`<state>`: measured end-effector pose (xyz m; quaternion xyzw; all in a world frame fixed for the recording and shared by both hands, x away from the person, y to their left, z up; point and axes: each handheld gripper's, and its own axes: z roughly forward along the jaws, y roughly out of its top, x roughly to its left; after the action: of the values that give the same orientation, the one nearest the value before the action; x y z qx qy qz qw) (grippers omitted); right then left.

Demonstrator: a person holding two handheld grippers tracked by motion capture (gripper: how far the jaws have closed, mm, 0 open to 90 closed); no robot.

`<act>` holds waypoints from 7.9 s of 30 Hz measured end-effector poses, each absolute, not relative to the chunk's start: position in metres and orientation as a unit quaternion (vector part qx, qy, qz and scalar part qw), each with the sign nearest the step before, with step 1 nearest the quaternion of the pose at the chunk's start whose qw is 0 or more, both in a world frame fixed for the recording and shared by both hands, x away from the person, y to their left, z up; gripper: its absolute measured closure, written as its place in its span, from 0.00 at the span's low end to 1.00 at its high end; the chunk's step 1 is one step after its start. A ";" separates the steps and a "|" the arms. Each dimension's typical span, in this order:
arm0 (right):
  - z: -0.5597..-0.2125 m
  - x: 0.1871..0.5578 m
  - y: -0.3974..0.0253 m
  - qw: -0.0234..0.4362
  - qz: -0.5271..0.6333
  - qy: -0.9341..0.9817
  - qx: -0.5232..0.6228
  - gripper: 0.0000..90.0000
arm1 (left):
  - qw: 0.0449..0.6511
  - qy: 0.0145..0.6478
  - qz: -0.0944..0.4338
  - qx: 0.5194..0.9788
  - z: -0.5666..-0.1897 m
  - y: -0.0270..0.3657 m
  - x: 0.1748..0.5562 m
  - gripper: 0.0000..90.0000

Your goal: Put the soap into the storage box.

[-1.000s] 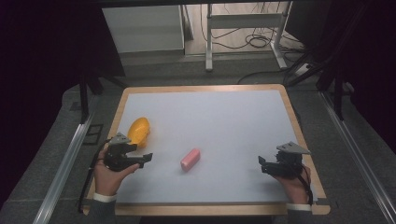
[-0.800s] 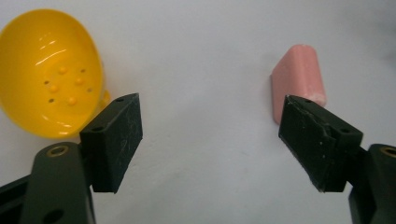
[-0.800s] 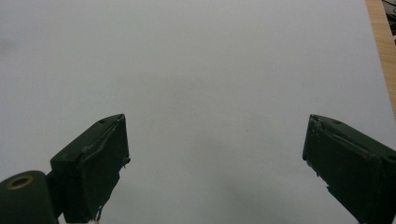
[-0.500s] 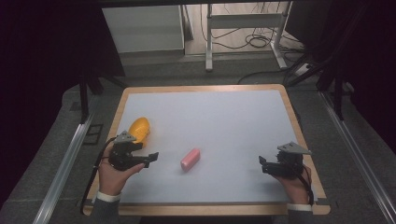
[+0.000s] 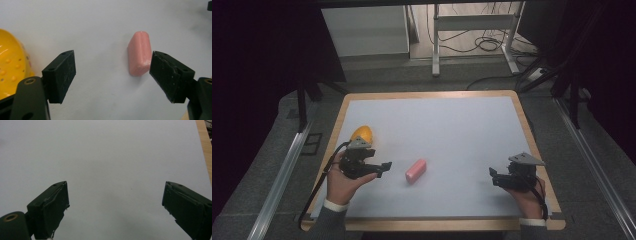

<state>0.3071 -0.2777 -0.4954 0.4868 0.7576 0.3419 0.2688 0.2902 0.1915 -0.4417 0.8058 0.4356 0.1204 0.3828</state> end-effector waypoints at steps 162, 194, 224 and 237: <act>-0.502 0.309 -0.277 0.278 0.319 0.763 0.490 0.07 | 0.294 0.402 0.088 0.863 -0.476 0.109 0.330 0.67; -0.503 0.309 -0.276 0.277 0.314 0.764 0.490 0.07 | 0.331 0.412 0.104 0.842 -0.456 0.136 0.327 0.67; -0.505 0.310 -0.275 0.279 0.313 0.764 0.490 0.07 | 0.340 0.428 0.124 0.828 -0.441 0.158 0.330 0.67; -0.504 0.309 -0.276 0.284 0.314 0.762 0.490 0.07 | 0.342 0.440 0.135 0.819 -0.436 0.172 0.334 0.67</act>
<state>0.3093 -0.2755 -0.5037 0.4900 0.7624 0.3135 0.2835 0.3335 0.1719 -0.4358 0.8191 0.4403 0.1352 0.3421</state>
